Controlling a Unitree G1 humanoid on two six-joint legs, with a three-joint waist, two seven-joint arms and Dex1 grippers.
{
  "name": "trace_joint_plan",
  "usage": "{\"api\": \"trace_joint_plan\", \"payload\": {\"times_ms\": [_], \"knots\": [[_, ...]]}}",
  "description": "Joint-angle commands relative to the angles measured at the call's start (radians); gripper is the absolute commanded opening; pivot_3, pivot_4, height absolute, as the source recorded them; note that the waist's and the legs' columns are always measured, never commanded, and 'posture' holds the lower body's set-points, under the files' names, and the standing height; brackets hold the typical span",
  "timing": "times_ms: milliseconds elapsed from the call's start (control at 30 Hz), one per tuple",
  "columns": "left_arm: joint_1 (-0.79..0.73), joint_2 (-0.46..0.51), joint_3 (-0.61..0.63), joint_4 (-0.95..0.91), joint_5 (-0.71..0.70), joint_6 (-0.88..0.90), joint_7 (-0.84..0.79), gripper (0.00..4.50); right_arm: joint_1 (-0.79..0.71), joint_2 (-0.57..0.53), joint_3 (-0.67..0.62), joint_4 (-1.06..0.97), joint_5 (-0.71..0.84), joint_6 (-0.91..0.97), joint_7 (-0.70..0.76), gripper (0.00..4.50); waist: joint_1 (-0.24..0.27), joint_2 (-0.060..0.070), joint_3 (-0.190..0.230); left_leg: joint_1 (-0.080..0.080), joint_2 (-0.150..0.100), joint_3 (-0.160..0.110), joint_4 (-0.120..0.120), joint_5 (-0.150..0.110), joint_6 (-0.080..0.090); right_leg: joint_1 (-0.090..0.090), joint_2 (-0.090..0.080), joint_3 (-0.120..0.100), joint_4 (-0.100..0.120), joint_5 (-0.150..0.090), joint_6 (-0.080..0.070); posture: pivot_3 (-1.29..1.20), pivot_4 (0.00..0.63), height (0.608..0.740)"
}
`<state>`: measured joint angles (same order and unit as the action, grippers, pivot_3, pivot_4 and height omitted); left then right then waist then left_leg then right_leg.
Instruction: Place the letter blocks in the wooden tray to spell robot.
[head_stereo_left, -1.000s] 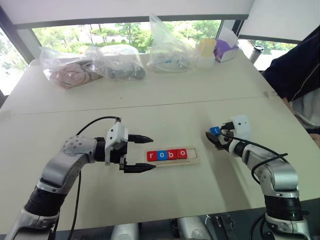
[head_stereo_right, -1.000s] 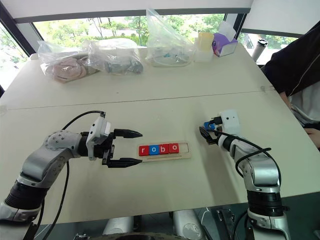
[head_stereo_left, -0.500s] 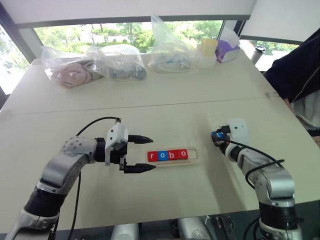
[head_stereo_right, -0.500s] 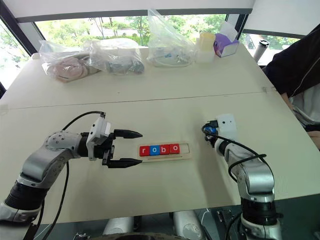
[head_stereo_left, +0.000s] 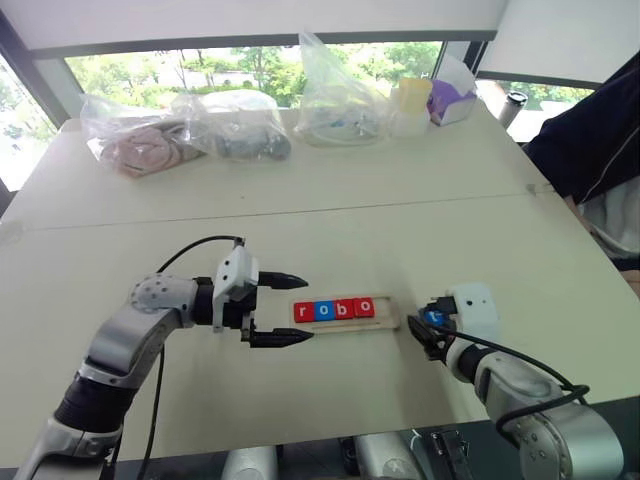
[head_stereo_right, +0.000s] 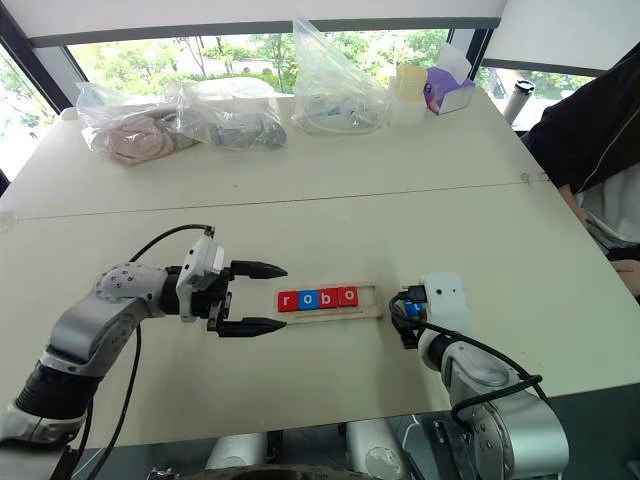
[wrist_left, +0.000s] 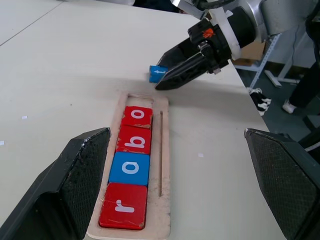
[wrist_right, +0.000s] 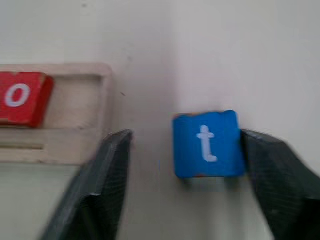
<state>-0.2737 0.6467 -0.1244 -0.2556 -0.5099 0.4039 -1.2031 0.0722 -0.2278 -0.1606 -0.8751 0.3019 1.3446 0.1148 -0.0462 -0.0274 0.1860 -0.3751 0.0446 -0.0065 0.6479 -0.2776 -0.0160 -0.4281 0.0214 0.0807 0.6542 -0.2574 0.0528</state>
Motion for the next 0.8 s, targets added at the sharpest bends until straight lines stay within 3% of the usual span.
{"api": "trace_joint_plan", "payload": {"times_ms": [33, 200, 300, 533, 800], "knots": [[-0.016, -0.003, 0.003, -0.005, 0.000, -0.019, -0.009, 4.50, -0.011, -0.166, -0.023, 0.029, 0.028, -0.098, 0.143, 4.48, 0.001, 0.000, 0.000, 0.000, -0.001, 0.000, 0.000, 0.000, 0.000, 0.000, 0.000, 0.000, 0.000, 0.000, 0.000, 0.00, 0.150, 0.740], [-0.017, -0.004, 0.002, -0.006, 0.001, -0.020, -0.007, 4.50, 0.062, -0.532, -0.002, 0.174, 0.015, -0.526, 0.541, 4.48, 0.001, 0.000, 0.001, -0.001, -0.002, 0.001, 0.000, 0.000, 0.000, 0.000, -0.001, 0.000, -0.003, 0.000, 0.001, 0.00, 0.150, 0.740], [-0.021, -0.005, 0.002, -0.003, 0.002, -0.022, -0.006, 4.50, 0.067, -0.646, -0.011, 0.326, 0.005, -0.748, 0.714, 4.48, 0.001, 0.000, 0.001, 0.000, -0.001, 0.000, -0.001, 0.000, 0.000, 0.001, 0.000, 0.000, -0.003, 0.000, 0.001, 0.00, 0.150, 0.740], [-0.018, -0.008, 0.007, -0.012, 0.002, -0.021, 0.007, 4.50, -0.090, -0.723, 0.078, 0.681, -0.041, -1.060, 0.951, 4.48, 0.000, 0.000, 0.001, 0.000, -0.001, 0.001, 0.001, 0.000, 0.000, 0.001, 0.001, 0.000, -0.002, 0.000, 0.001, 0.00, 0.150, 0.740], [-0.003, 0.003, 0.023, -0.028, -0.003, -0.018, 0.019, 4.50, -0.221, -0.720, 0.189, 0.912, -0.097, -1.181, 1.088, 4.48, 0.003, 0.000, 0.001, 0.000, -0.001, 0.000, 0.001, 0.000, 0.000, 0.001, 0.000, 0.000, -0.002, 0.002, 0.003, 0.00, 0.150, 0.740]]}}
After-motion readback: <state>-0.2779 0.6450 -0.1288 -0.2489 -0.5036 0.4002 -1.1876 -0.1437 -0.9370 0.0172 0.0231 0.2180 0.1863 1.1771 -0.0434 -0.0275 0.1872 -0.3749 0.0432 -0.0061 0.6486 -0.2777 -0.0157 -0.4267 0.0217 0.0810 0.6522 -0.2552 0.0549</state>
